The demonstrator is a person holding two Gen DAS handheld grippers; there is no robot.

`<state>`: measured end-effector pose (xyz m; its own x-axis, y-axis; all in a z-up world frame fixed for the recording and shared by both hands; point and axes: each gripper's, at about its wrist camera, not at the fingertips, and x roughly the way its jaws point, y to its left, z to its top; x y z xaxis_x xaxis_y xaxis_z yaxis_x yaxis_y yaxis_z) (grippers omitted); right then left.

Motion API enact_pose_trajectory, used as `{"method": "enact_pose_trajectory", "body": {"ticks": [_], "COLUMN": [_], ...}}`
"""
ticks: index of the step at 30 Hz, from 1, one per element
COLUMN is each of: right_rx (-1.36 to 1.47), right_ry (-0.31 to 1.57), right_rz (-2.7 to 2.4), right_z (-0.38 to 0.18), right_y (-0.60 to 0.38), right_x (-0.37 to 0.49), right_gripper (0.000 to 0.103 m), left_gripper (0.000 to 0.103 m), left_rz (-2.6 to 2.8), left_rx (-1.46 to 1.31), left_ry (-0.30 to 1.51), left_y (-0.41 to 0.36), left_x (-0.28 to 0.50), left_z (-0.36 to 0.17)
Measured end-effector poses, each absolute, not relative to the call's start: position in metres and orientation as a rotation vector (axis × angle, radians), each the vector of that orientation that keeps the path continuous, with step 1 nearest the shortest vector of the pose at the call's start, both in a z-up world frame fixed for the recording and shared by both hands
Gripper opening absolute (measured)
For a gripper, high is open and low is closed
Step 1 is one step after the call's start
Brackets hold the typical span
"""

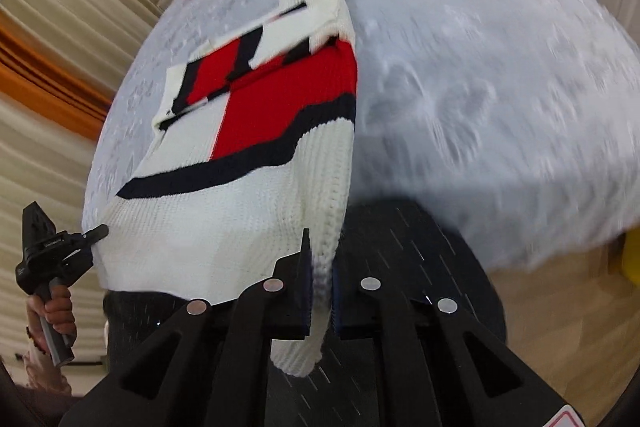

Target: Fold small clothes

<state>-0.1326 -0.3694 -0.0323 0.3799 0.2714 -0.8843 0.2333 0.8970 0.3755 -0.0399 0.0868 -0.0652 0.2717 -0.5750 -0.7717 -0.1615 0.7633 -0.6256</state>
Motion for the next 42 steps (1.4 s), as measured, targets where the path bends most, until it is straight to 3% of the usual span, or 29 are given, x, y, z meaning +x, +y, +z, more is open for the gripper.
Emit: {"method": "enact_pose_trajectory", "body": {"ticks": [7, 13, 15, 16, 20, 21, 22, 23, 24, 28, 33, 34, 36, 37, 38, 42], "right_rx": [0.576, 0.577, 0.608, 0.607, 0.617, 0.592, 0.570, 0.526, 0.466, 0.246, 0.313, 0.323, 0.344, 0.357, 0.362, 0.371], "right_ry": [1.155, 0.950, 0.936, 0.939, 0.968, 0.943, 0.938, 0.941, 0.955, 1.064, 1.111, 1.117, 1.130, 1.148, 1.172, 1.094], "right_rz": [0.084, 0.095, 0.063, 0.033, -0.108, -0.095, -0.091, -0.081, -0.067, -0.042, -0.001, 0.003, 0.018, 0.038, 0.041, 0.049], "right_z": [-0.005, 0.038, 0.021, 0.009, -0.018, -0.016, -0.016, -0.017, -0.021, -0.053, -0.090, -0.094, -0.104, -0.109, -0.113, -0.087], "right_y": [-0.365, -0.402, -0.422, -0.432, -0.452, -0.450, -0.446, -0.440, -0.432, -0.409, -0.405, -0.404, -0.401, -0.399, -0.397, -0.400], "right_x": [-0.151, -0.027, 0.037, 0.062, 0.121, 0.120, 0.118, 0.116, 0.113, 0.125, 0.159, 0.165, 0.182, 0.186, 0.190, 0.182], "right_gripper": [0.006, 0.011, 0.019, 0.029, 0.031, 0.036, 0.048, 0.052, 0.055, 0.055, 0.055, 0.055, 0.045, 0.011, 0.009, 0.007], "left_gripper": [0.009, 0.011, 0.018, 0.025, 0.028, 0.030, 0.042, 0.054, 0.057, 0.069, 0.069, 0.067, 0.040, 0.011, 0.006, 0.006], "left_rz": [-0.300, -0.307, -0.226, -0.176, 0.032, 0.030, 0.009, 0.000, -0.005, -0.053, -0.057, -0.059, -0.099, -0.117, -0.120, -0.151], "left_rx": [-0.731, -0.640, -0.587, -0.551, -0.504, -0.511, -0.511, -0.482, -0.447, -0.291, -0.320, -0.325, -0.319, -0.316, -0.319, -0.295], "left_ry": [1.301, 1.102, 1.049, 1.051, 1.092, 1.086, 1.081, 1.080, 1.080, 1.090, 1.150, 1.150, 1.170, 1.198, 1.211, 1.100], "left_y": [0.092, 0.076, 0.066, 0.062, 0.061, 0.063, 0.063, 0.064, 0.063, 0.053, 0.044, 0.041, 0.034, 0.030, 0.028, 0.027], "left_x": [-0.064, 0.051, 0.107, 0.131, 0.203, 0.206, 0.208, 0.206, 0.205, 0.204, 0.227, 0.232, 0.241, 0.246, 0.249, 0.246], "left_z": [-0.034, 0.022, 0.021, 0.014, -0.023, -0.025, -0.024, -0.024, -0.025, -0.047, -0.091, -0.096, -0.108, -0.114, -0.118, -0.086]}}
